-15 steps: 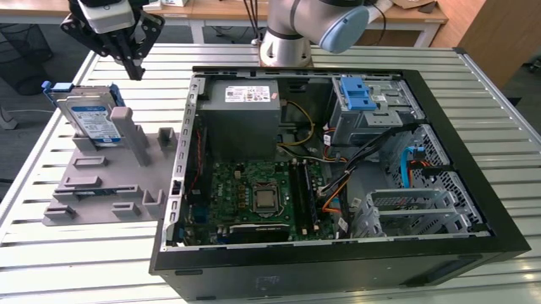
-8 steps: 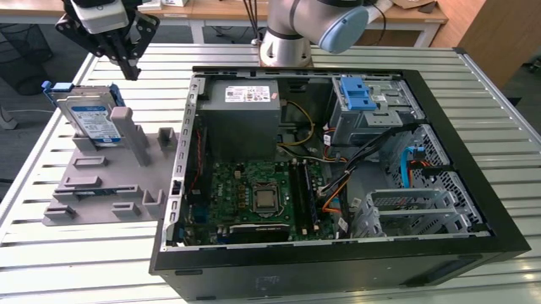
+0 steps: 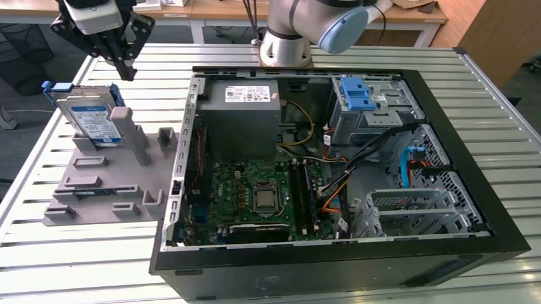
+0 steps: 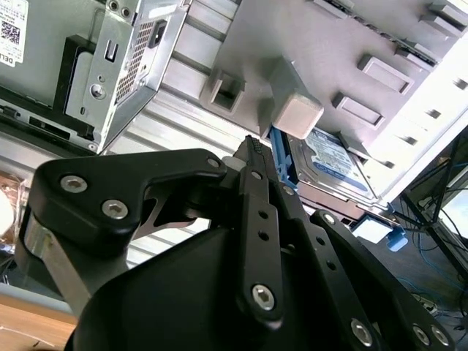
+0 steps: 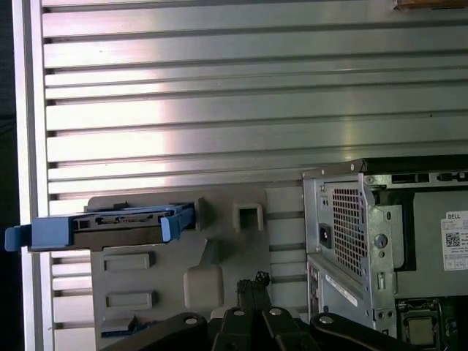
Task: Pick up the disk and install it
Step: 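Reach for the disk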
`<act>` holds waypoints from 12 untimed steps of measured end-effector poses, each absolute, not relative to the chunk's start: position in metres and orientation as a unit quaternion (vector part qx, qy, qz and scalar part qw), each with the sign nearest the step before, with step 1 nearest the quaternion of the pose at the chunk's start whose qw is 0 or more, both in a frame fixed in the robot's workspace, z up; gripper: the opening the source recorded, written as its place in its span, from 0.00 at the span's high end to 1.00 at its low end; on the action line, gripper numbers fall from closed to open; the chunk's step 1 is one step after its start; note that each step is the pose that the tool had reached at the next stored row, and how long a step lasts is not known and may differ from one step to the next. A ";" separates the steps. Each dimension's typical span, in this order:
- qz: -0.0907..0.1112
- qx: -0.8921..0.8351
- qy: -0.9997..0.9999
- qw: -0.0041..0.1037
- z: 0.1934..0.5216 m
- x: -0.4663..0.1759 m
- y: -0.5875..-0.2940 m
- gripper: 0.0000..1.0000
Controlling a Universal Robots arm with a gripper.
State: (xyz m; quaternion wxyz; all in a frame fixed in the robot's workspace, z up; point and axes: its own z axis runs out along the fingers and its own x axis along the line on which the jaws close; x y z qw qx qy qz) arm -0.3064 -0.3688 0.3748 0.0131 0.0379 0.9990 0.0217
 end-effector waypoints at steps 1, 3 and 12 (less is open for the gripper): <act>0.022 0.038 0.999 0.013 0.375 -0.307 -0.369 0.89; 0.022 0.038 0.999 0.013 0.374 -0.309 -0.369 0.89; 0.022 0.038 0.999 0.013 0.373 -0.314 -0.368 0.89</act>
